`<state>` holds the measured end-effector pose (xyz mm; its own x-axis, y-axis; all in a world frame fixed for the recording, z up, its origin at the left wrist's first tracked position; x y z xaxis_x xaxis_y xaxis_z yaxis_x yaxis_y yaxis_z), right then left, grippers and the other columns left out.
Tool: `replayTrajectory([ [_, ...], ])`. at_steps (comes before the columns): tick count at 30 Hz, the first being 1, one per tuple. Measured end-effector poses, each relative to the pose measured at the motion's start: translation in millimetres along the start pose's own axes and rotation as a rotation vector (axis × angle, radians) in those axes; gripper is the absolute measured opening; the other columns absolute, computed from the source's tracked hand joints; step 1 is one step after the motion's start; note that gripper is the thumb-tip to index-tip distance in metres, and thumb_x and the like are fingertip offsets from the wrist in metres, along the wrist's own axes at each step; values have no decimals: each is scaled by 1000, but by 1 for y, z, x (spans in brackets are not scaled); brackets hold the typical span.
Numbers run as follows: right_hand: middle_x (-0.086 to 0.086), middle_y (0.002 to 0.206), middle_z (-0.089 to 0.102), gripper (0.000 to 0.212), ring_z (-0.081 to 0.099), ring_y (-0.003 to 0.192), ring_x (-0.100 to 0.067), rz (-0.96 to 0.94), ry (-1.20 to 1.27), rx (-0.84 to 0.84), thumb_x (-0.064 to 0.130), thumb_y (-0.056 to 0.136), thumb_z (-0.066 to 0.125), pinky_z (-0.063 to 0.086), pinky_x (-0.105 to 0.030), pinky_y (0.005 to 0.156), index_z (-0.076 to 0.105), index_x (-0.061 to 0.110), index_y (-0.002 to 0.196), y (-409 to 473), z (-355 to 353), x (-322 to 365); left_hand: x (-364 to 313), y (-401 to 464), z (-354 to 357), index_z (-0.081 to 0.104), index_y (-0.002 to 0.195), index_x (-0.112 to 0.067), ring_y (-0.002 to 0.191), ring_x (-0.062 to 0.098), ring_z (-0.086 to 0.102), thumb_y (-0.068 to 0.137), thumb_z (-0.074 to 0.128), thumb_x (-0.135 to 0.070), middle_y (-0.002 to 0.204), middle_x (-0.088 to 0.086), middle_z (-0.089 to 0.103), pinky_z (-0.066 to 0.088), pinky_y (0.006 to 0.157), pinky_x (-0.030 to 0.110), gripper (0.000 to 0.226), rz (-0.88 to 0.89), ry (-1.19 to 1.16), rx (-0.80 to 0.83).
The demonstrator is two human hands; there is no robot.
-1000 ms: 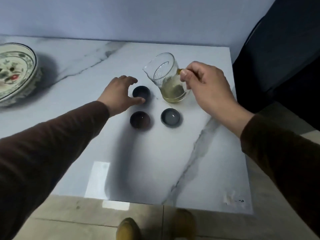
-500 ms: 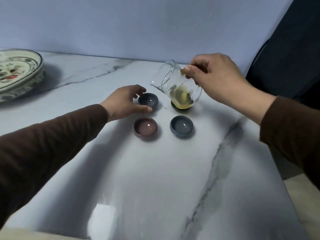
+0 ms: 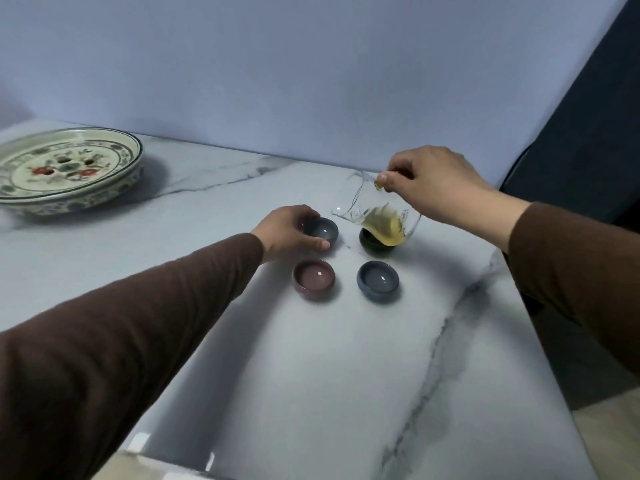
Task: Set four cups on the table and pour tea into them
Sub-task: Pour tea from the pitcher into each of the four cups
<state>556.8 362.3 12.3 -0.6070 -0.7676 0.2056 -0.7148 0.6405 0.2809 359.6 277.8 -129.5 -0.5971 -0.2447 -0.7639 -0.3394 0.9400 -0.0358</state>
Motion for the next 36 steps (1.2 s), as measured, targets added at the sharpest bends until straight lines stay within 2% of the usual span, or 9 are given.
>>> replayTrajectory([
  [3, 12, 69, 56, 25, 51, 75, -20, -14, -42, 19, 45, 93, 52, 29, -28, 55, 66, 28, 81, 2, 1, 1, 1, 2, 0, 65, 123, -20, 97, 14, 64, 67, 89, -33, 110, -3, 68, 46, 86, 23, 62, -12, -16, 10],
  [8, 7, 77, 62, 25, 56, 79, -21, -28, -75, 54, 45, 93, 52, 34, -30, 64, 67, 28, 84, 5, 1, 4, 1, 2, 0, 66, 122, -22, 106, 18, 63, 67, 88, -36, 111, -3, 67, 50, 97, 32, 61, -28, 14, 9],
  [13, 12, 66, 52, 24, 53, 76, -22, -56, -132, 83, 43, 95, 51, 35, -31, 64, 66, 28, 85, 10, 3, 15, 1, 2, 1, 66, 122, -21, 110, 20, 63, 68, 87, -35, 116, -1, 68, 49, 103, 39, 60, -39, 6, 10],
  [16, 11, 68, 52, 24, 53, 78, -23, -81, -171, 96, 42, 96, 50, 36, -31, 64, 67, 26, 89, 14, 3, 26, -1, 1, 1, 65, 124, -20, 111, 19, 62, 69, 87, -34, 119, 0, 68, 48, 104, 38, 61, -38, 9, 10],
  [21, 0, 81, 63, 25, 56, 81, -27, -127, -238, 115, 41, 96, 49, 40, -32, 65, 67, 26, 90, 22, -1, 42, -2, 1, 0, 65, 124, -20, 110, 19, 62, 70, 86, -36, 118, 0, 66, 49, 101, 35, 60, -39, 33, 1],
  [28, 8, 65, 50, 28, 52, 77, -27, -150, -285, 144, 43, 95, 51, 32, -31, 59, 53, 29, 70, 33, -2, 48, 0, 3, 0, 63, 125, -23, 108, 18, 60, 68, 86, -40, 120, -1, 63, 46, 93, 28, 64, -45, 60, 2],
  [32, 8, 66, 52, 26, 53, 77, -27, -157, -288, 151, 44, 94, 52, 32, -30, 57, 56, 30, 73, 37, -5, 49, 1, 5, 0, 63, 126, -24, 107, 18, 59, 67, 86, -42, 121, 0, 63, 46, 92, 27, 65, -53, 77, 0],
  [36, 8, 67, 52, 24, 53, 78, -27, -186, -299, 149, 44, 95, 52, 32, -30, 59, 58, 30, 76, 40, -8, 51, 1, 4, 0, 63, 128, -23, 112, 19, 59, 68, 85, -41, 124, 0, 63, 48, 100, 33, 67, -62, 81, 9],
])
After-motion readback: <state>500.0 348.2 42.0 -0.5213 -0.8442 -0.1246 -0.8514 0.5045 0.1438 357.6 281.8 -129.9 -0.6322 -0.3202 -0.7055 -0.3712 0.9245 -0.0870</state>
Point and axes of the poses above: each hand's wrist, its own y-axis towards the middle knuckle, its own z-axis out of the palm, x = y × z, the point moved 5 cm from there along y, towards the middle knuckle
